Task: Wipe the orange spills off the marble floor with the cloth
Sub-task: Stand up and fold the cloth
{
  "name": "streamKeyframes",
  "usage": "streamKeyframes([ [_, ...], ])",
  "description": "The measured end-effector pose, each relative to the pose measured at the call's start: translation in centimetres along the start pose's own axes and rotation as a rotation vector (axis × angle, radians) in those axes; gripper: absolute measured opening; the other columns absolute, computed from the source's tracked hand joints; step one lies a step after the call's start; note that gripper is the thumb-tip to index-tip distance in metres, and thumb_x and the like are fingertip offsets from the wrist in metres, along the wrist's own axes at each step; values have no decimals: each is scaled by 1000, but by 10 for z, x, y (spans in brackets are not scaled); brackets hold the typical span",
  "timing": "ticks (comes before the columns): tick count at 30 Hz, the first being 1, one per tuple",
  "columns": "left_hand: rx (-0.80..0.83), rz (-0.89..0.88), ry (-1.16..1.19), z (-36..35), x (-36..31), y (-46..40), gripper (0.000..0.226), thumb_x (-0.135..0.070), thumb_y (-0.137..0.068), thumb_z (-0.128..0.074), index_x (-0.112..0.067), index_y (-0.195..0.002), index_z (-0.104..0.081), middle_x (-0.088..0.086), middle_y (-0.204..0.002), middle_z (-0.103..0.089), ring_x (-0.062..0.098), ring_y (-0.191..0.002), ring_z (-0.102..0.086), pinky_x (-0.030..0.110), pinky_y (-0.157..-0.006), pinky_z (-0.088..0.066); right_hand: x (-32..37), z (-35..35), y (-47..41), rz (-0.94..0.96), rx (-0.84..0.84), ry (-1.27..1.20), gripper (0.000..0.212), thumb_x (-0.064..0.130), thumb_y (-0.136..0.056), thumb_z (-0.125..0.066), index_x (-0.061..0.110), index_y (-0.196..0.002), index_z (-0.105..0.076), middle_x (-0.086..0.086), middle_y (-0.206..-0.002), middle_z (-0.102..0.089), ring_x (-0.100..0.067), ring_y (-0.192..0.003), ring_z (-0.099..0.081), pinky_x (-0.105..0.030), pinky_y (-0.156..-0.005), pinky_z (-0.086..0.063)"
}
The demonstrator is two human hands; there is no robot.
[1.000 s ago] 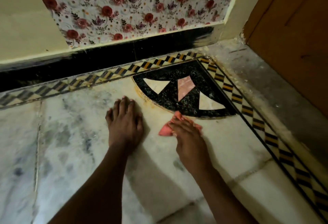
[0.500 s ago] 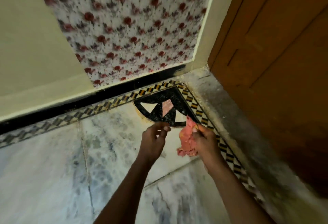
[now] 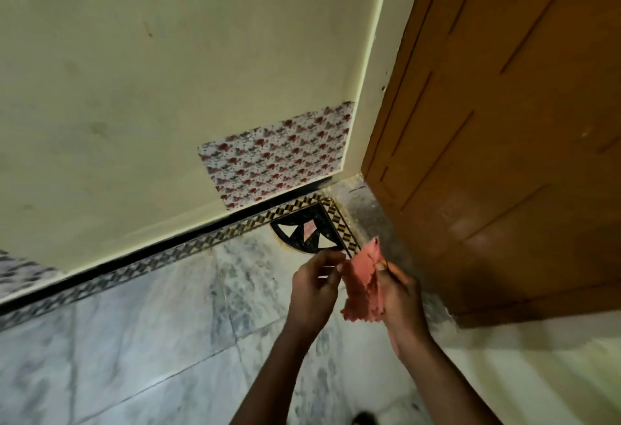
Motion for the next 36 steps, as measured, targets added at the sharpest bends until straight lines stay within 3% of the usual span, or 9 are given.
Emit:
streamKeyframes([
  [6, -38, 102, 66, 24, -86, 76, 14, -24, -98, -74, -20, -112, -73, -5, -115, -75, 13, -105, -72, 15, -76, -55, 62, 51, 93, -155, 77, -260, 24, 16, -108, -57, 22, -98, -78, 0, -109, -81, -23, -107, -75, -43, -95, -59],
  [11, 114, 217, 387, 16, -139, 134, 25, -20, -101, -68, -13, -125, -71, 13, -112, -79, 34, -107, -76, 47, -91, -60, 99, 95, 140, -172, 137, -311, 24, 15, -109, -53, 15, -119, -74, -11, -119, -78, -32, -111, -75, -47, -94, -61],
  [14, 115, 214, 511, 9, -156, 160, 28, -13, -99, -69, -7, -126, -71, 22, -112, -77, 38, -104, -76, 54, -93, -61, 110, 115, 155, -130, 141, -279, 21, 15, -109, -54, 18, -114, -75, -10, -115, -79, -30, -106, -76, -41, -82, -62],
  [19, -69, 141, 390, 9, -176, 180, 16, -6, -92, -78, -8, -107, -76, 14, -83, -73, 28, -82, -71, 47, -79, -62, 112, 141, 170, -63, 121, -285, 16, 19, -104, -65, 15, -105, -80, -10, -105, -82, -35, -105, -77, -55, -97, -62],
  [23, -107, 24, 85, 8, -202, 178, 17, -8, -90, -81, -18, -102, -73, 6, -73, -73, 20, -71, -74, 41, -67, -63, 109, 153, 172, -37, 114, -293, 13, 27, -100, -73, 18, -101, -82, -10, -102, -82, -38, -104, -77, -56, -93, -64],
  [26, -72, -45, -139, 8, -220, 176, 18, -11, -92, -77, -25, -100, -69, 1, -73, -69, 18, -69, -73, 42, -65, -63, 108, 161, 173, -34, 79, -366, 13, 18, -99, -74, 16, -110, -79, -8, -104, -82, -35, -105, -77, -39, -76, -66],
  [29, -3, -92, -243, 7, -239, 173, 25, -1, -96, -66, -26, -93, -72, -6, -72, -68, 14, -63, -71, 36, -61, -61, 113, 163, 177, -12, 55, -397, 21, 16, -102, -68, 29, -116, -76, -5, -115, -80, -32, -107, -76, -48, -80, -66],
  [33, 108, -156, -50, 13, -268, 177, 52, 22, -92, -47, -18, -98, -81, -1, -90, -76, 17, -75, -75, 39, -71, -65, 125, 154, 189, -1, 112, -417, 33, 13, -106, -58, 39, -107, -79, -6, -107, -82, -31, -87, -78, -56, -79, -61],
  [36, 166, -276, -57, 32, -291, 184, 64, 33, -78, -44, -9, -111, -79, -4, -98, -73, 7, -85, -74, 21, -72, -58, 136, 137, 207, 34, 199, -482, 45, -1, -101, -53, 30, -128, -71, -11, -113, -81, -27, -88, -81, -46, -69, -65],
])
Point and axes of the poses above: each hand's wrist, its own y-axis away from the middle knuckle, its own z-axis out of the back of the hand, x = y × z, the point moved 8 cm from there along -y, towards the middle knuckle
